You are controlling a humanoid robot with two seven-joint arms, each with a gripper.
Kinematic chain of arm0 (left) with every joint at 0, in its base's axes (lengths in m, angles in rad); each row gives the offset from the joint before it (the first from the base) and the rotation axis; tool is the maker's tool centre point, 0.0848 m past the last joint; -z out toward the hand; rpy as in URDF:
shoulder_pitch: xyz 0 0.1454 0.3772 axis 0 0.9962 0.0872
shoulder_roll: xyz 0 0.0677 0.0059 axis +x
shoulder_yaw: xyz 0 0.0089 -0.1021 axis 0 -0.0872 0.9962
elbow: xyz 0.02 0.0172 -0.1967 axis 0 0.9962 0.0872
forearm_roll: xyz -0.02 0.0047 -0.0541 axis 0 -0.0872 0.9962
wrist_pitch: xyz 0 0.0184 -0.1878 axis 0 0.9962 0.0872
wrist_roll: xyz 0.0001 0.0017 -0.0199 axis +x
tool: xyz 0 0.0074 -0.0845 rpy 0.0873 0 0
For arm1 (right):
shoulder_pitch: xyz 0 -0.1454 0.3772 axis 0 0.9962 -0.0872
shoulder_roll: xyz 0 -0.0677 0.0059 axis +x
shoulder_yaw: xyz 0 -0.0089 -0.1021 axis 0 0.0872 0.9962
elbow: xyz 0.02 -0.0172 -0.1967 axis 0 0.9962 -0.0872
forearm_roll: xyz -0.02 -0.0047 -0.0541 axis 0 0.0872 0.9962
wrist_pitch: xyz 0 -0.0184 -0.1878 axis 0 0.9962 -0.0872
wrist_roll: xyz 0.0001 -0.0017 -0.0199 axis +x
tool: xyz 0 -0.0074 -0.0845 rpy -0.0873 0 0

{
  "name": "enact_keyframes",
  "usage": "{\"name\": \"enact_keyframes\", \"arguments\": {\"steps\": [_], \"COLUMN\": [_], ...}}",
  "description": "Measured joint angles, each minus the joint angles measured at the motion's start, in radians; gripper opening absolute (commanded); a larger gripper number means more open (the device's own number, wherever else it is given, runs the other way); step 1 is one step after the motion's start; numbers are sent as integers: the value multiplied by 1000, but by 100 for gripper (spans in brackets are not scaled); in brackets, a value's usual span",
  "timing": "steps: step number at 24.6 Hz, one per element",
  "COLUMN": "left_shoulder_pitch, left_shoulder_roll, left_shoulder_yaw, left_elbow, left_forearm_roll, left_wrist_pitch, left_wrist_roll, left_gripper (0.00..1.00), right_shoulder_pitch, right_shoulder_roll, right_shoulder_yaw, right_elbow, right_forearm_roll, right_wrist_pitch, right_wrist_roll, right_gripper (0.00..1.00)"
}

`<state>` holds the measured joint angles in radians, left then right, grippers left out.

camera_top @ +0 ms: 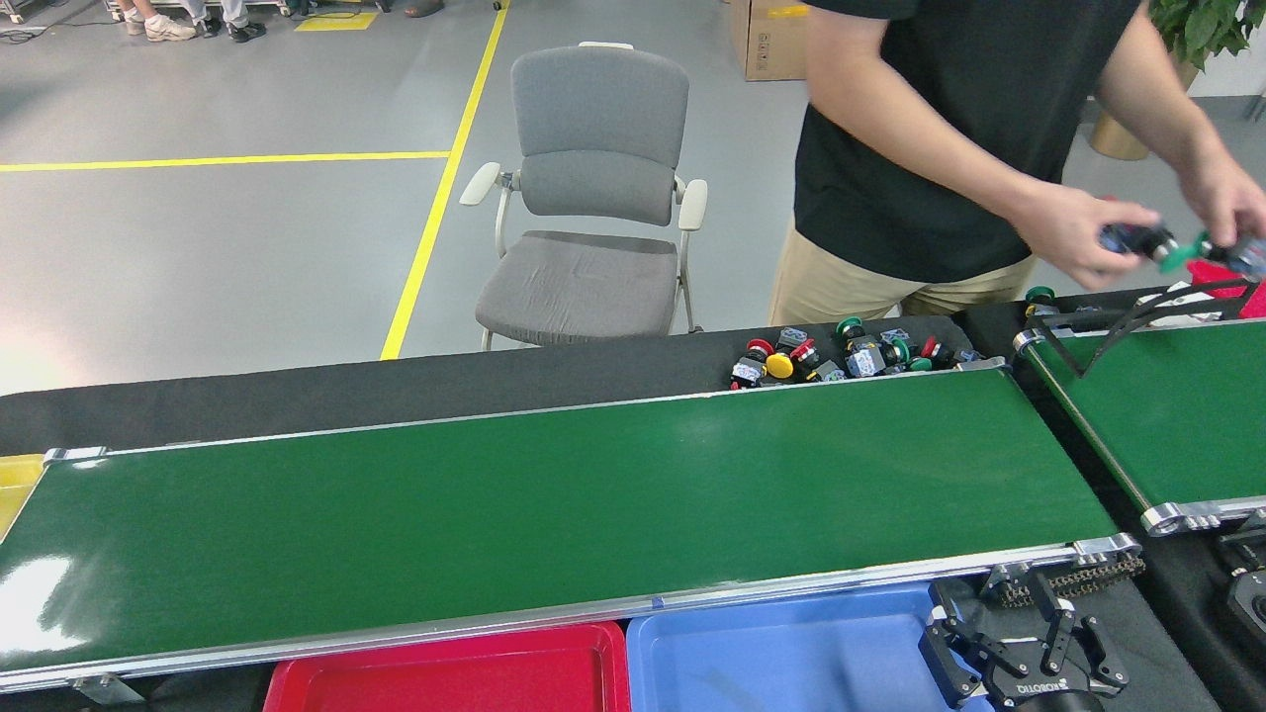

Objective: Pick switch part from conveyor to tray

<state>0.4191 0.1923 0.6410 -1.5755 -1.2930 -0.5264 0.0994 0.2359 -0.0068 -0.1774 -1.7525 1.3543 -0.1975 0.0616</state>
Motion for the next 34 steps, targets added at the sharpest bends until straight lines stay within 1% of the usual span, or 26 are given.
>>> {"name": "enact_keyframes", "arguments": {"steps": [7, 12, 15, 18, 24, 34], "left_shoulder_pitch": [1, -17, -25, -30, -52, -57], "left_shoulder_roll": [4, 4, 4, 4, 4, 4], "left_shoulder_yaw": [-20, -25, -25, -26, -27, -27], "left_elbow": [-8, -8, -8, -8, -7, -5], "left_forearm_roll": [-2, -2, -2, -2, -2, -2], "left_wrist_pitch": [0, 0, 0, 0, -1, -2], "left_wrist_roll": [1, 2, 5, 24, 38, 39], "left_gripper": [100, 100, 100, 100, 100, 100], "right_shoulder_pitch": [1, 1, 36, 64, 70, 71], "right_shoulder_roll": [0, -7, 9, 4, 0, -1], "right_shoulder_yaw": [-21, -80, -80, -81, -82, -99], "right_elbow": [0, 0, -2, -2, -2, -2], "right_forearm_roll": [-1, -2, -2, -2, -2, -2], "right_wrist_pitch": [1, 4, 7, 9, 10, 7], "right_wrist_roll": [-7, -11, -11, -11, -14, -12], "right_gripper": [100, 100, 100, 100, 100, 100]}}
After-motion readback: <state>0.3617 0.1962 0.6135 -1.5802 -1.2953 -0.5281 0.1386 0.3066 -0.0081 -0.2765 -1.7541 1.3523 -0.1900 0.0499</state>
